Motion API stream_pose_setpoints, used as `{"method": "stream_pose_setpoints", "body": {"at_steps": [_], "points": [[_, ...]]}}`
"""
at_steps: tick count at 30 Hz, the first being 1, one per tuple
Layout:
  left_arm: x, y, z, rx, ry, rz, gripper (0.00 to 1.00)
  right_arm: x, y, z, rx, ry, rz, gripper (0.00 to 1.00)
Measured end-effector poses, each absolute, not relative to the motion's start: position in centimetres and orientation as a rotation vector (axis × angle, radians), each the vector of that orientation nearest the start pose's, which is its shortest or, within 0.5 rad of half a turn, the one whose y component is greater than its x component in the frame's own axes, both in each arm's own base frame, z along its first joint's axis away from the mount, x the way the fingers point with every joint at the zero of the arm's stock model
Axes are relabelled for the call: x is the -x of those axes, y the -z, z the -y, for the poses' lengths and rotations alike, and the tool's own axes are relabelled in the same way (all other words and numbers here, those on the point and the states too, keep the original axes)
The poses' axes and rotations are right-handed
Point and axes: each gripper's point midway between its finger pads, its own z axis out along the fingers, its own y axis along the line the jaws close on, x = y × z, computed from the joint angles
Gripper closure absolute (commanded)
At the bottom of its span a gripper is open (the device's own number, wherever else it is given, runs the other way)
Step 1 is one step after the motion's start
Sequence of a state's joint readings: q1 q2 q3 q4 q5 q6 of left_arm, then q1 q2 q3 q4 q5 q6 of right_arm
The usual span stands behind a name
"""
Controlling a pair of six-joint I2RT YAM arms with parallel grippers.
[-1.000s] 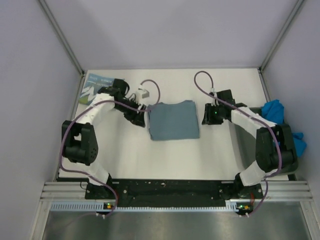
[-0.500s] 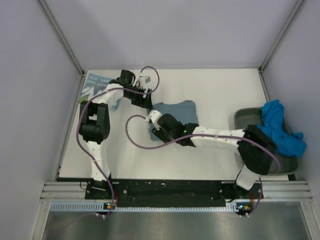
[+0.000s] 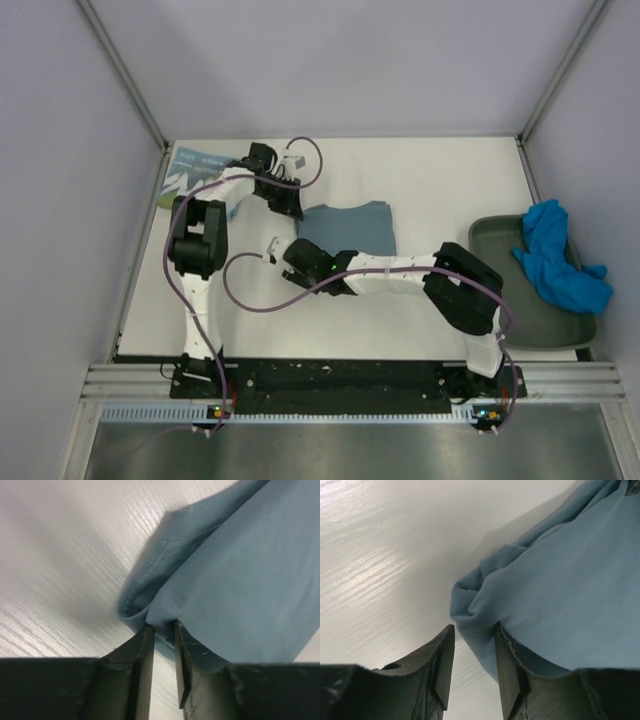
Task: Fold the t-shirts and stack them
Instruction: Put the neatly folded tshirt into the corner of the board with the left arm
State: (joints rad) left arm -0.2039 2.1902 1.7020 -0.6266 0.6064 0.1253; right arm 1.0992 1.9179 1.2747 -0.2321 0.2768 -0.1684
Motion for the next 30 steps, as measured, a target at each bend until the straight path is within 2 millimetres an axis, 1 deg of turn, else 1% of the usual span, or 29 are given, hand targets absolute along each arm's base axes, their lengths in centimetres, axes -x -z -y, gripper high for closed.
{"method": "stream_pose_setpoints", "body": {"at_steps": [1,2,3,4,5,7,12,13,14,15,16,17,19,22,24,25,27,28,30], "points": [[-44.9,-4.7,19.0,-0.605,0.834,-2.535,0.83,-25.9,-4.9,-39.1,1.337,-0.090,-2.003,0.71],[-45.0,-4.6,19.1,-0.603,0.835,-2.538,0.88,-25.9,-4.7,-39.2,1.346,-0.089,-2.003,0.76],[-45.1,-4.4,19.1,-0.602,0.836,-2.541,0.98,-25.9,-4.3,-39.3,1.360,-0.082,-2.004,0.86],[-45.3,-4.3,19.1,-0.600,0.835,-2.541,1.00,-26.1,-3.9,-39.6,1.371,-0.074,-2.004,0.94],[-45.4,-4.2,19.2,-0.594,0.837,-2.544,1.00,-26.2,-3.6,-39.7,1.384,-0.066,-2.001,0.99],[-45.7,-4.1,19.1,-0.589,0.821,-2.551,1.00,-26.5,-3.5,-40.0,1.403,-0.056,-1.986,1.00],[-46.3,-4.2,18.9,-0.570,0.778,-2.578,1.00,-26.2,-3.5,-40.5,1.468,-0.069,-1.940,1.00],[-46.3,-4.2,18.8,-0.566,0.772,-2.588,1.00,-26.1,-3.5,-40.6,1.478,-0.075,-1.932,0.95],[-46.4,-4.2,18.8,-0.564,0.766,-2.594,1.00,-26.1,-3.5,-40.7,1.483,-0.076,-1.927,0.84],[-46.4,-4.1,18.7,-0.562,0.760,-2.604,0.98,-26.1,-3.5,-40.7,1.484,-0.078,-1.925,0.73],[-46.4,-4.0,18.7,-0.561,0.755,-2.610,0.84,-26.1,-3.5,-40.7,1.482,-0.079,-1.926,0.63],[-46.5,-4.0,18.6,-0.560,0.748,-2.612,0.68,-26.0,-3.5,-40.8,1.482,-0.085,-1.929,0.58],[-46.8,-3.9,18.4,-0.565,0.722,-2.610,0.46,-25.5,-3.4,-41.0,1.486,-0.103,-1.937,0.50],[-48.2,-4.5,17.7,-0.566,0.641,-2.577,0.37,-24.4,-3.5,-41.2,1.499,-0.133,-1.950,0.46],[-48.9,-5.1,17.1,-0.560,0.589,-2.556,0.28,-23.9,-4.4,-41.3,1.496,-0.167,-1.951,0.45],[-49.3,-5.6,16.8,-0.553,0.567,-2.542,0.25,-23.7,-5.2,-41.3,1.486,-0.191,-1.950,0.44],[-50.0,-7.2,16.2,-0.524,0.525,-2.503,0.23,-23.4,-7.7,-41.4,1.430,-0.264,-1.940,0.43],[-50.3,-8.0,15.9,-0.505,0.512,-2.482,0.23,-23.2,-9.2,-41.2,1.394,-0.310,-1.934,0.43],[-50.0,-10.3,15.3,-0.434,0.505,-2.439,0.21,-23.4,-12.5,-40.2,1.290,-0.402,-1.930,0.40]]}}
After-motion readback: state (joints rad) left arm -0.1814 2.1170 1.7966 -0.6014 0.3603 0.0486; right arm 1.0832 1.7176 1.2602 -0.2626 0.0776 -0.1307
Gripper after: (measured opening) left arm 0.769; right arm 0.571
